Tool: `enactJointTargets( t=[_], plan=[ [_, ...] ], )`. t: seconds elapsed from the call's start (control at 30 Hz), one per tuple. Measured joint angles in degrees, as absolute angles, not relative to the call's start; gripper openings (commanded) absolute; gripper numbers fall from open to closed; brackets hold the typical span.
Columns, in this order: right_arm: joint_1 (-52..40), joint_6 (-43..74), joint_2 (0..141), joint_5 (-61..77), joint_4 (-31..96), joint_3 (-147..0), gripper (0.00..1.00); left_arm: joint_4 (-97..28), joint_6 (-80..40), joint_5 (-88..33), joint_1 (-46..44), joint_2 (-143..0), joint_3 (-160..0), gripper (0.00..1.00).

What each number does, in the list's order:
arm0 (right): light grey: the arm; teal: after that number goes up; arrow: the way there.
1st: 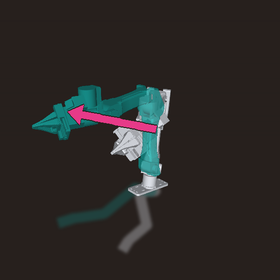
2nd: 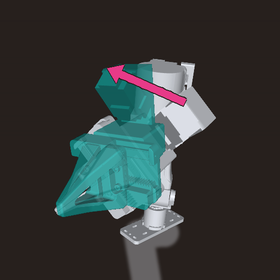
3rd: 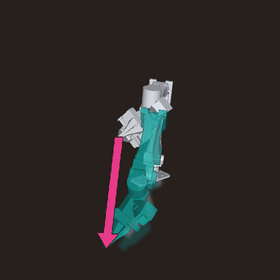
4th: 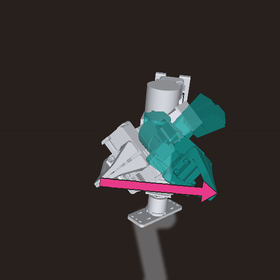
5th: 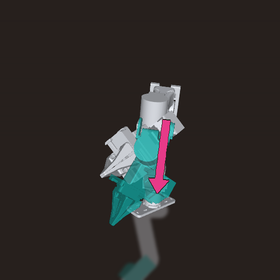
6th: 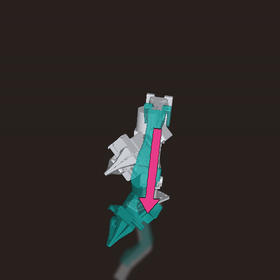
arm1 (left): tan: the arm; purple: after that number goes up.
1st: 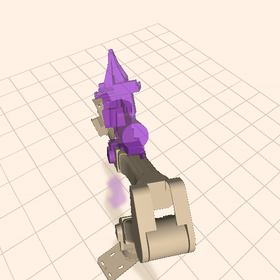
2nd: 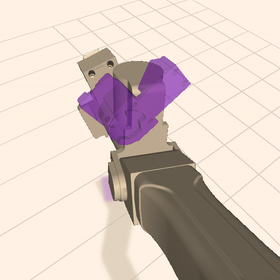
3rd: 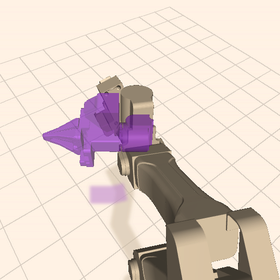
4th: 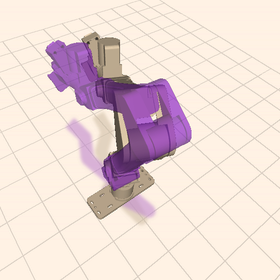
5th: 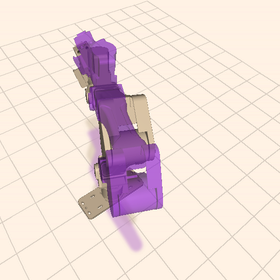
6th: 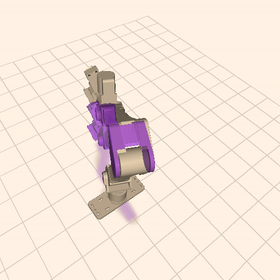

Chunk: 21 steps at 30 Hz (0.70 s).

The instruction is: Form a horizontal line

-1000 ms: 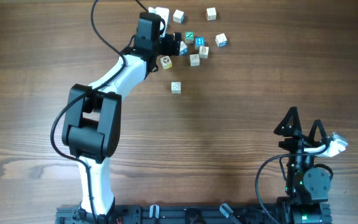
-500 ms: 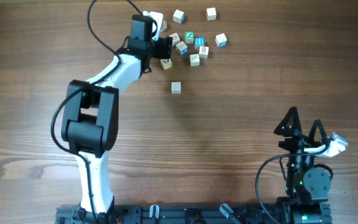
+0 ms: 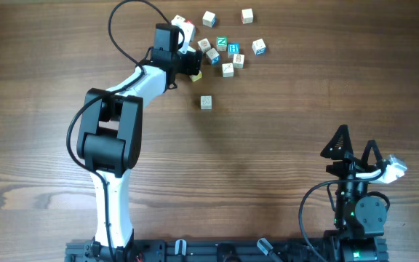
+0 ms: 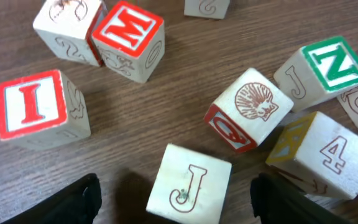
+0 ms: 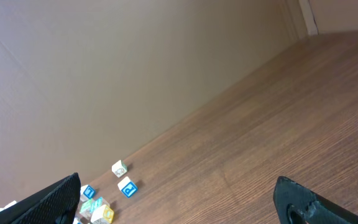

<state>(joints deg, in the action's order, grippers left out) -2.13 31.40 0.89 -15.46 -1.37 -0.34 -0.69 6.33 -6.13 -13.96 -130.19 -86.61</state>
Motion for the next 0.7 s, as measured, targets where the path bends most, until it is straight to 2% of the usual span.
enactJointTargets(
  t=[0.13,0.27,0.37,0.43,0.57,0.7],
  plan=[
    [-2.13,31.38,0.89,-15.46,-1.37,-0.34,1.0,0.89,7.29,-6.13,-13.96,-130.19,-86.61,0.74],
    [-2.13,31.4,0.89,-15.46,-1.37,-0.34,1.0,1.74,7.92,-6.13,-13.96,-130.19,-86.61,0.59],
    [-2.13,31.38,0.89,-15.46,-1.37,-0.34,1.0,1.74,8.08,-6.11,-13.96,-130.19,-86.61,0.52],
    [-2.13,31.38,0.89,-15.46,-1.37,-0.34,1.0,1.74,8.29,-6.13,-13.96,-130.19,-86.61,0.52],
    [-2.13,31.38,0.89,-15.46,-1.37,-0.34,1.0,1.74,8.27,-6.13,-13.96,-130.19,-86.61,0.64],
    [-2.13,31.4,0.89,-15.46,-1.37,-0.34,1.0,1.74,8.4,-6.13,-13.96,-130.19,-86.61,0.67]
  ],
)
